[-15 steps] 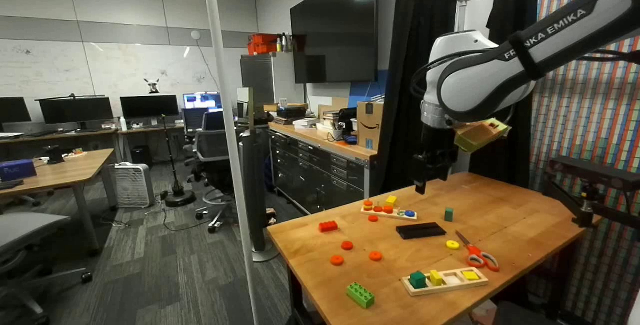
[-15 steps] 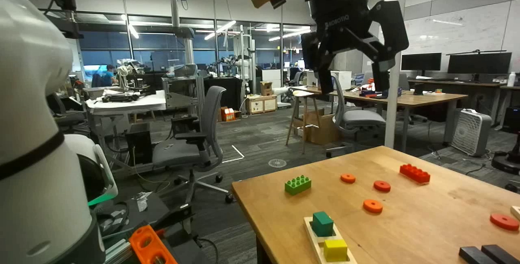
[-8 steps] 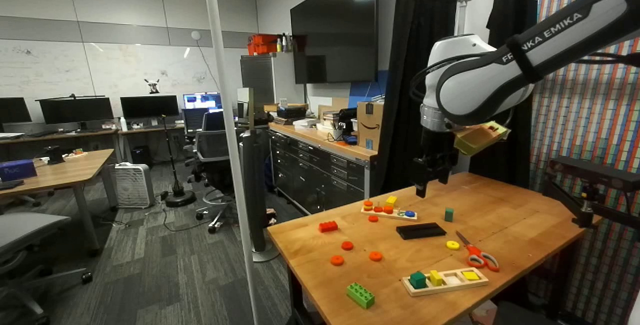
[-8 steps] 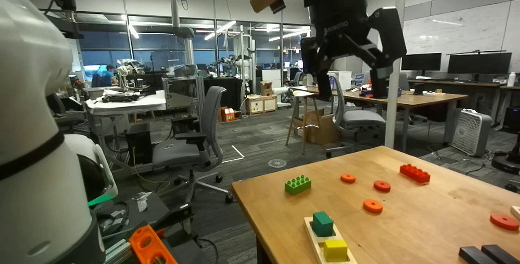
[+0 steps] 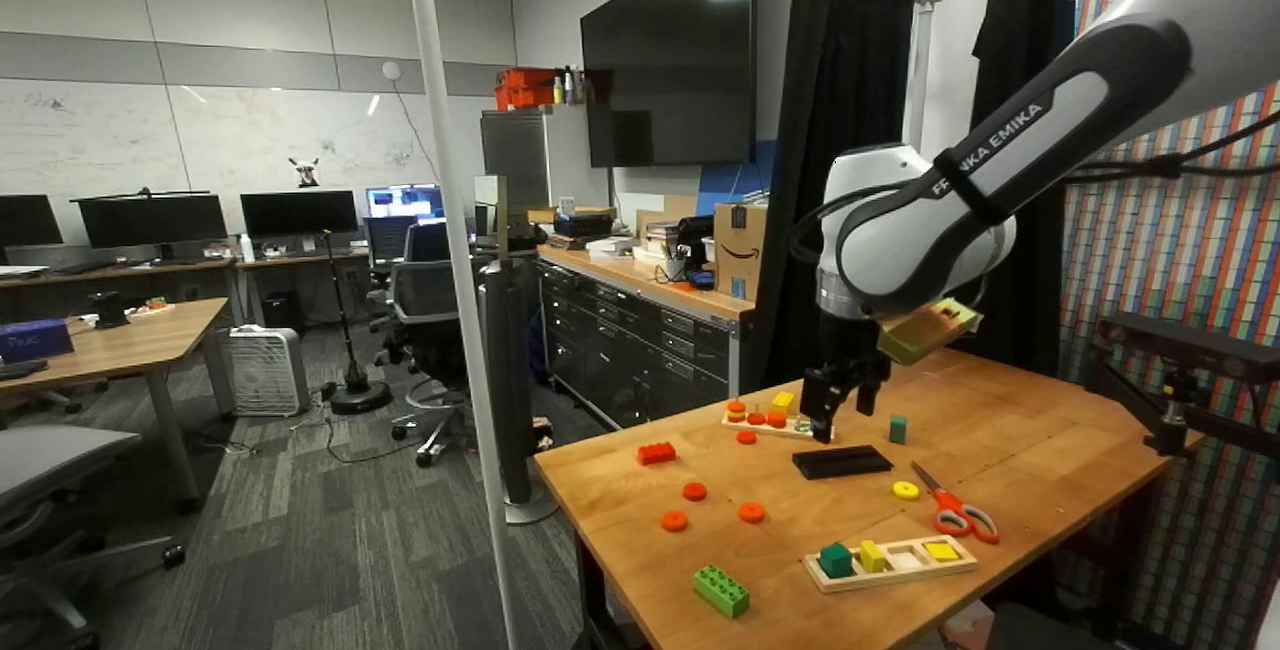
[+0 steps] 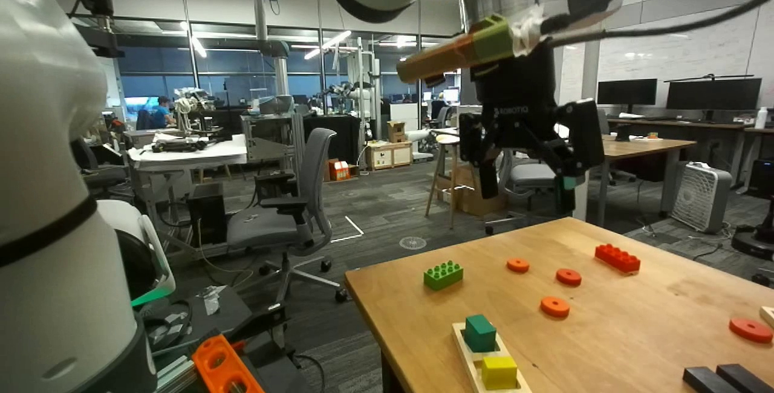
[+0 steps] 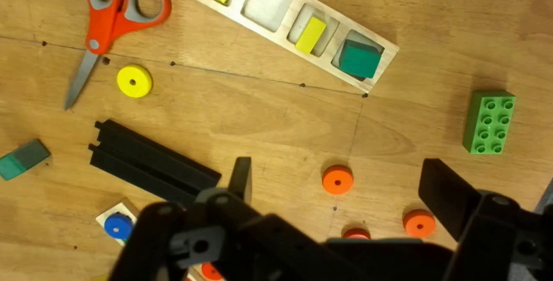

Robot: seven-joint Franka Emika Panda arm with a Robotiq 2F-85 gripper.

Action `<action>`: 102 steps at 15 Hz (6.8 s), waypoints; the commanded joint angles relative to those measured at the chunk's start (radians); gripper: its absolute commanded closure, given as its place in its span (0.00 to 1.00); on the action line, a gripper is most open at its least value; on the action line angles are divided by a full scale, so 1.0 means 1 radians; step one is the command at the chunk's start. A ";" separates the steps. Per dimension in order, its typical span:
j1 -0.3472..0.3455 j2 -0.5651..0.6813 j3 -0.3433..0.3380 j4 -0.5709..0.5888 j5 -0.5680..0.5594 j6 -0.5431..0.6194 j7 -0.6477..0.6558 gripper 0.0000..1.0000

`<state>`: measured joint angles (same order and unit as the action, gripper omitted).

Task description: Place one orange ring on the right side of the wooden board

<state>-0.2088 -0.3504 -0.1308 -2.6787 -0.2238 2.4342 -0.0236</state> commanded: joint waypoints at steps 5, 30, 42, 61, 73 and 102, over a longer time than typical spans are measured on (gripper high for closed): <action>0.037 0.349 -0.028 0.091 0.134 0.195 -0.075 0.00; -0.006 0.826 0.084 0.537 0.293 0.139 -0.200 0.00; -0.008 0.831 0.079 0.560 0.283 0.110 -0.226 0.82; 0.162 0.719 -0.206 0.467 0.277 0.572 0.359 0.82; 0.259 0.810 -0.482 0.479 0.352 0.756 0.788 0.82; -0.070 1.013 -0.223 0.826 0.515 0.439 0.933 0.82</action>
<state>-0.2474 0.6222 -0.3791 -1.9267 0.2602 2.9082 0.9240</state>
